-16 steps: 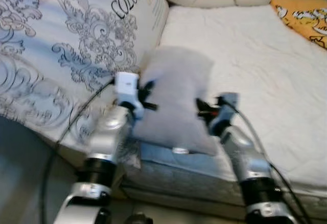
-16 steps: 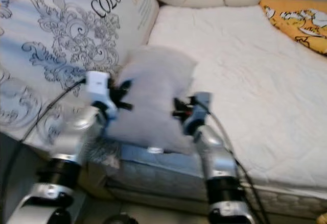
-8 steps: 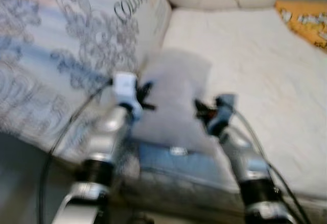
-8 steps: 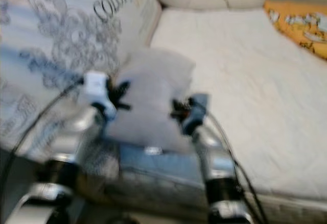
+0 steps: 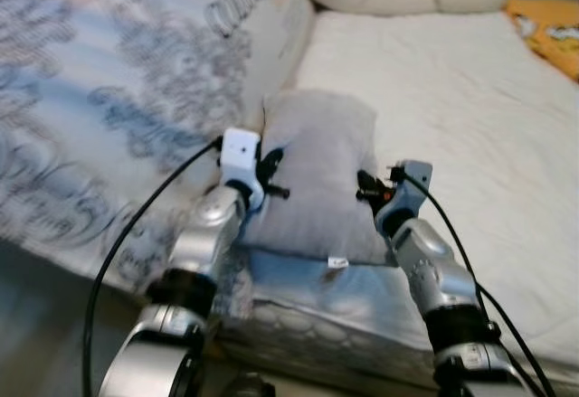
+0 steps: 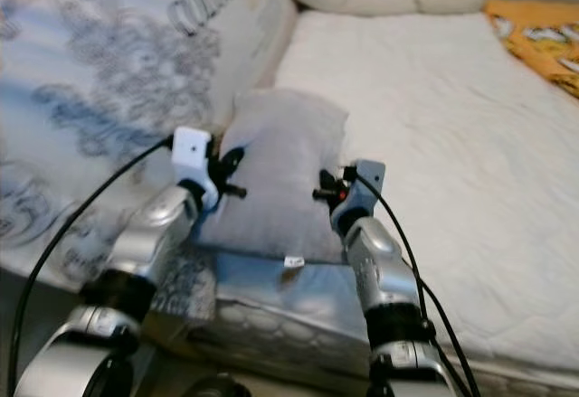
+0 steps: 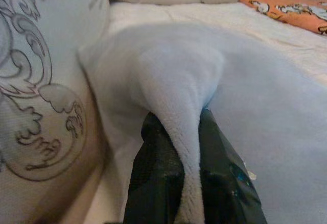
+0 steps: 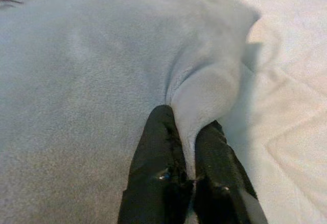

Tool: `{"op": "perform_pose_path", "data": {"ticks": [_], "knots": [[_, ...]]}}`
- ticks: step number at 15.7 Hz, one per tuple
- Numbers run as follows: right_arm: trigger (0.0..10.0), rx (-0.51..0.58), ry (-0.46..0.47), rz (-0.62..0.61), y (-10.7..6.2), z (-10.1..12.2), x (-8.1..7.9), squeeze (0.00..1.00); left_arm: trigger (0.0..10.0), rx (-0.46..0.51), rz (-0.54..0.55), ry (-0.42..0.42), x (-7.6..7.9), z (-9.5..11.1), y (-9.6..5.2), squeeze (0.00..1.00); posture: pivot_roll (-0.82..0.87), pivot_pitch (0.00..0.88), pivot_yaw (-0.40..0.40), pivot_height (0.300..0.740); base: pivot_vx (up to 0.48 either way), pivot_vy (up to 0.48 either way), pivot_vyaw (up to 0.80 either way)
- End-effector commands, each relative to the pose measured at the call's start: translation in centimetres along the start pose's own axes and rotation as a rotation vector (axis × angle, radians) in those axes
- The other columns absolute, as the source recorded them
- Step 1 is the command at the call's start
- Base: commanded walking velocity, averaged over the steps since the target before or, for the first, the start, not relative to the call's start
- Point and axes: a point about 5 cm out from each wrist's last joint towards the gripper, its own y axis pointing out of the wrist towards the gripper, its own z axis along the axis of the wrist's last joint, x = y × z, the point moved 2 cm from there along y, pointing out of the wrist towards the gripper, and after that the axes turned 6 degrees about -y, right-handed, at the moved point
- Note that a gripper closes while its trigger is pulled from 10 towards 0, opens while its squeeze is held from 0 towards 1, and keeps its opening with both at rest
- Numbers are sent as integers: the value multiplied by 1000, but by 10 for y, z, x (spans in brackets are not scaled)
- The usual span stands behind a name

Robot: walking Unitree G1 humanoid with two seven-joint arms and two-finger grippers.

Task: Clean up the room

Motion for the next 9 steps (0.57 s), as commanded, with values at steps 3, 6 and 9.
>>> {"op": "perform_pose_path", "data": {"ticks": [3,6,9], "knots": [[10000,66,-34,-104,5,12,15,1000,10000,46,6,104,8,17,18,0,14,0,94,740,0,0,0],[10000,121,-55,-109,4,18,22,1000,10000,32,36,173,5,18,25,0,5,0,101,740,0,0,0],[10000,193,-41,44,-6,27,17,1000,10000,41,93,217,-5,22,26,0,3,0,105,740,0,0,0]]}}
